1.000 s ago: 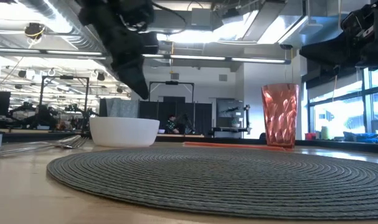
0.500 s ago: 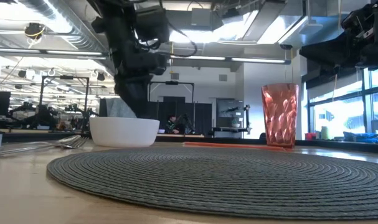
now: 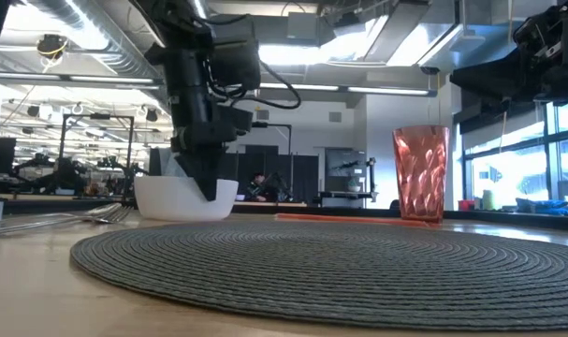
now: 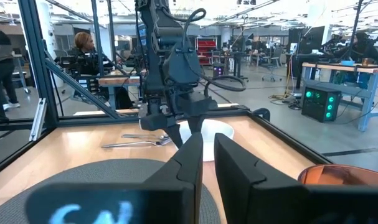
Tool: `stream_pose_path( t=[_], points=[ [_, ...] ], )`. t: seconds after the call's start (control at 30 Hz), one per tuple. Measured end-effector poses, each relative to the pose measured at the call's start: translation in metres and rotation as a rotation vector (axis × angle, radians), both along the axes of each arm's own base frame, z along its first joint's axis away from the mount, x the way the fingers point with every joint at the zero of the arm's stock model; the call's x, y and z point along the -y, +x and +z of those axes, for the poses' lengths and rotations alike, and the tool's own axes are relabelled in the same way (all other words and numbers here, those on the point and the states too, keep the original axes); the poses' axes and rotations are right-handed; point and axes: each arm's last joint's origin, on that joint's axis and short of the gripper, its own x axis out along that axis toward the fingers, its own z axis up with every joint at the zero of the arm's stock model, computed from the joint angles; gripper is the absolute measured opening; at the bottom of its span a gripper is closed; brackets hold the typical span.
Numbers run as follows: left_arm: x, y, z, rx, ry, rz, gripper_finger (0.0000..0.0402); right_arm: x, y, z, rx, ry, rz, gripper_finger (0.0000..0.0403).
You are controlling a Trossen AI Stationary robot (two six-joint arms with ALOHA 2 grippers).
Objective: Pick & Place Utensil
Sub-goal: Put the white bowl on the gray mat
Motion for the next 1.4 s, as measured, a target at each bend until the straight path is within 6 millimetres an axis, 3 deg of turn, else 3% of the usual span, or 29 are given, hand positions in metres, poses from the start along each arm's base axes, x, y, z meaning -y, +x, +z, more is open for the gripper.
stream_pose_path(
  t=[0.13, 0.37, 0.53, 0.8, 0.9, 1.0, 1.2, 1.4],
  points=[
    [0.0, 0.0, 0.0, -0.003, 0.01, -0.006, 0.0165, 0.0, 0.0, 0.0, 0.0, 0.001, 0.0, 0.0042],
    [0.012, 0.001, 0.0, -0.033, 0.029, -0.143, 0.0016, 0.0, 0.0, 0.0, 0.0, 0.0, 0.0, 0.0042],
    [0.038, 0.009, 0.014, -0.067, 0.099, -0.281, 0.0005, 0.0, 0.0, 0.0, 0.0, 0.0, 0.0, 0.0042],
    [0.1, 0.032, 0.064, 0.061, 0.113, -0.459, 0.0004, 0.0, 0.0, 0.0, 0.0, 0.001, 0.0, 0.0042],
    [0.12, 0.038, 0.073, 0.107, 0.105, -0.508, 0.0003, 0.0, 0.0, 0.0, 0.0, 0.0, 0.0, 0.0042],
    [0.135, 0.052, 0.067, 0.114, 0.074, -0.523, 0.0003, 0.0, 0.0, 0.0, 0.0, 0.0, 0.0, 0.0042],
    [0.164, 0.089, 0.035, 0.053, -0.02, -0.592, 0.0003, 0.0, 0.0, 0.0, -0.005, 0.001, 0.0, 0.0042],
    [0.192, 0.131, 0.037, 0.091, -0.068, -0.67, 0.0003, 0.0, 0.0, -0.004, -0.038, 0.006, 0.001, 0.0042]
  ],
)
